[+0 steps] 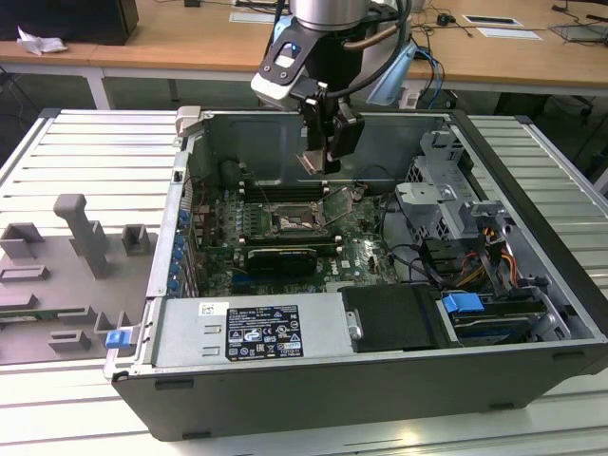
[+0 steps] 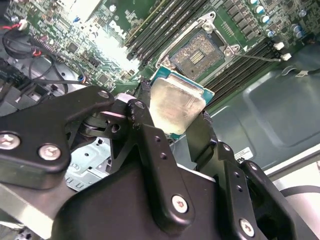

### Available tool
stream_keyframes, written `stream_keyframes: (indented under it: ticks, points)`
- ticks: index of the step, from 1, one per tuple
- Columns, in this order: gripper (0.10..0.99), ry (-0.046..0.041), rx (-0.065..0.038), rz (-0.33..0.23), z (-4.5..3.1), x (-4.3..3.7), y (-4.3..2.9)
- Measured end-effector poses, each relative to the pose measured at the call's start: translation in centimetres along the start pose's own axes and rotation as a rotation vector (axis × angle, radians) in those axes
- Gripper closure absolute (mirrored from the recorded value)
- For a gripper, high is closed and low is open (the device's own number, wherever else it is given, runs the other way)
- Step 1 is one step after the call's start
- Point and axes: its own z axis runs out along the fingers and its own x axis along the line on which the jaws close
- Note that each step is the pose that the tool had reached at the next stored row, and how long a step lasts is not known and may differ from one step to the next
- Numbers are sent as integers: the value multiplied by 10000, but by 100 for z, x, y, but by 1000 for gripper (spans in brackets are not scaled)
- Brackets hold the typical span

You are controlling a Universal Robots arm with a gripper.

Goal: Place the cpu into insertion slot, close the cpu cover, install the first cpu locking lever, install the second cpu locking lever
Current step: 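Place the cpu into insertion slot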

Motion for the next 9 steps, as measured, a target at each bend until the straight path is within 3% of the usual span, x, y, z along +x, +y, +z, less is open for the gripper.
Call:
stream_keyframes:
  ticks: [2, 9]
  points:
    - [557, -12, -6, 168, 11, 17, -56]
    - [557, -17, -5, 200, 78, 16, -65]
